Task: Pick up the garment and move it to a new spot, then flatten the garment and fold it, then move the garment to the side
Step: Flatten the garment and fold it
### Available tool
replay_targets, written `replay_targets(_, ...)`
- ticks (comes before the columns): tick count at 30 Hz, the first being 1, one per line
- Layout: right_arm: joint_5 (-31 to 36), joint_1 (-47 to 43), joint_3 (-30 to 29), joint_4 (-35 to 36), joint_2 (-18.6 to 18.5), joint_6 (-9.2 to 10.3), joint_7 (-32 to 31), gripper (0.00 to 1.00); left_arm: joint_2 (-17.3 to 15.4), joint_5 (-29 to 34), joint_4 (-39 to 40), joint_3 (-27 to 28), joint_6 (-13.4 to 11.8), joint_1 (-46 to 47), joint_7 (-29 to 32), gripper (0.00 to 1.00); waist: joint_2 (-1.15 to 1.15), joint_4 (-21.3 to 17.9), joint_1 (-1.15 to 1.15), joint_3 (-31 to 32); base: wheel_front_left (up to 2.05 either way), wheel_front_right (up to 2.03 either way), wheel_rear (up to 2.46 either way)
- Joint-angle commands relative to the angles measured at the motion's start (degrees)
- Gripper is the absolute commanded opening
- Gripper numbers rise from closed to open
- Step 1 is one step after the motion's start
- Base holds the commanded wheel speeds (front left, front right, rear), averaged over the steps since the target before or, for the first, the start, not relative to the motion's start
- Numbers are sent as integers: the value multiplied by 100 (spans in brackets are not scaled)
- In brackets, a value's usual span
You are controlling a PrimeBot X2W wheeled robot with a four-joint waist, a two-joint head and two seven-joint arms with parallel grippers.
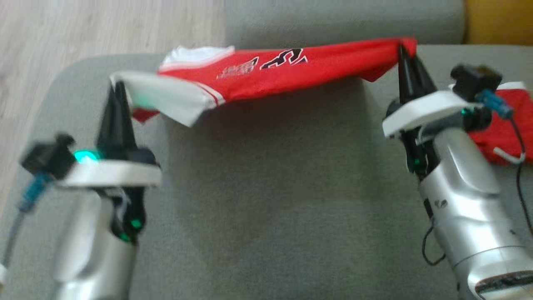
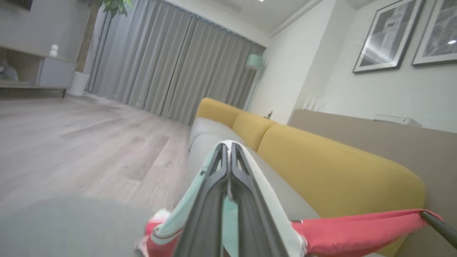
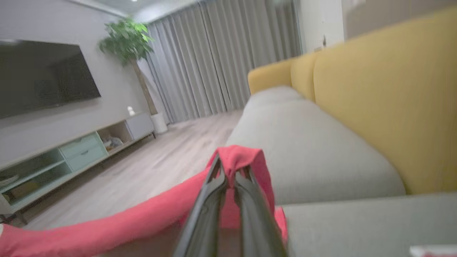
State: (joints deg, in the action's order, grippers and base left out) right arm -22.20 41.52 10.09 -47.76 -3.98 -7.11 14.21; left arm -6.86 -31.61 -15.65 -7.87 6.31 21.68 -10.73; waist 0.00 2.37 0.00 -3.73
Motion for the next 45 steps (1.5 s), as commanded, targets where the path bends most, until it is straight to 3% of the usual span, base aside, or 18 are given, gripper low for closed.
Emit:
replay_targets(1, 91, 135, 156, 486, 39, -37, 77, 0, -257, -28, 390, 215, 42, 498, 91, 0, 0, -146, 0, 235, 0, 0, 0)
replay_targets(7, 79, 28, 372, 1915, -407, -37, -289, 0, -375, -376, 1516, 457, -117, 1062, 603, 0, 0, -267, 0, 549, 0, 0, 0)
replay_targets(16, -182, -688, 9, 4525, -885, -37, -1782, 0, -475, -1090, 3450, 854, -703, 1363, 1717, 0, 0, -359, 0, 429, 0, 0, 0)
replay_targets(20, -80, -807, -247, 5267, -935, -37, -2360, 0, -657, -1288, 3517, 1064, -883, 1485, 2097, 0, 0, -384, 0, -25, 0, 0, 0)
replay_targets(23, -148, -462, -208, 5355, -899, -37, -2660, 0, -822, -1372, 3037, 1085, -836, 1872, 2284, 0, 0, -419, 0, -536, 0, 0, 0)
replay_targets(27, -195, 324, 39, 4932, -935, -37, -2781, 0, -1121, -1226, 2159, 1050, -643, 2590, 2295, 0, 0, -508, 0, -1048, 0, 0, 0)
replay_targets(30, -74, 1429, 539, 4089, -1085, -37, -2609, 0, -1400, -939, 1082, 933, -426, 3511, 2142, 0, 0, -589, 0, -1524, 0, 0, 0)
replay_targets(33, 118, 2608, 973, 2967, -1161, -37, -2139, 0, -1555, -612, 21, 779, -259, 4530, 1778, 0, 0, -609, 0, -1840, 0, 0, 0)
replay_targets(37, 412, 3791, 928, 1517, -1035, -37, -1212, 0, -1407, -539, -1047, 750, -211, 5737, 1265, 0, 0, -540, 0, -2003, 0, 0, 0)
replay_targets(41, 605, 4264, 813, 427, -879, -37, -475, 0, -1391, -159, -1770, 432, -104, 6273, 712, 0, 0, -406, 0, -1969, 0, 0, 0)
replay_targets(45, 553, 4044, 1088, -349, -787, -37, -208, 0, -1358, 128, -2356, 72, 2, 6155, 235, 0, 0, -296, 0, -1879, 0, 0, 0)
